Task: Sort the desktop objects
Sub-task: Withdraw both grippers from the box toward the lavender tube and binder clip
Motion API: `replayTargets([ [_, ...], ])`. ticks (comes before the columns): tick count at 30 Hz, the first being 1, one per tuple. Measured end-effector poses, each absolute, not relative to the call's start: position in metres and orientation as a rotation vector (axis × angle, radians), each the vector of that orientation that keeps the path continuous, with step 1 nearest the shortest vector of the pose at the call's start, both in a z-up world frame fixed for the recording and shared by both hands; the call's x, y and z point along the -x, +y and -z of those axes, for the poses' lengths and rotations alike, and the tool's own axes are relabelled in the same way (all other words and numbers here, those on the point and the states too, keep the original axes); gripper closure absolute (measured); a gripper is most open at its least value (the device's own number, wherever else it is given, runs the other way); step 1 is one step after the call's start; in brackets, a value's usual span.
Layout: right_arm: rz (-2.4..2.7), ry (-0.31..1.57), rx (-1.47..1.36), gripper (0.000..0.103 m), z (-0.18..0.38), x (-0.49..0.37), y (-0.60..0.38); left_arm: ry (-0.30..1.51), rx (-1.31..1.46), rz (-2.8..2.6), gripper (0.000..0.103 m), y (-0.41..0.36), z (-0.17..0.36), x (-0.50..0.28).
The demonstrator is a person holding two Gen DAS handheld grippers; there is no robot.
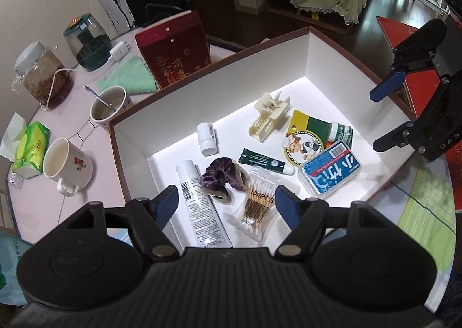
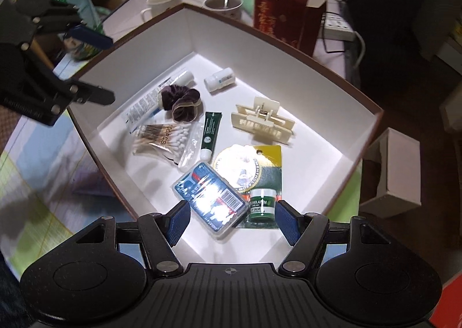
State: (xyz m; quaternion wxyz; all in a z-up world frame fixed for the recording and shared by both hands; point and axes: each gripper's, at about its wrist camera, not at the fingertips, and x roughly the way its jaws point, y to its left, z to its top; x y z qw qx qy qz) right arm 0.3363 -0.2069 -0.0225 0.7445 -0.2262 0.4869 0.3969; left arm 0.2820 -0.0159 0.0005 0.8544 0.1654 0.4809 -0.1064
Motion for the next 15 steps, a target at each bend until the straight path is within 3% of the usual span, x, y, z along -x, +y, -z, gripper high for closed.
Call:
replayTargets([
  [15, -0.646, 0.972, 0.219, 0.035, -0.009, -0.293, -0.234, 0.944, -0.383, 0.216, 0.028, -0.032, -0.026, -0.236],
])
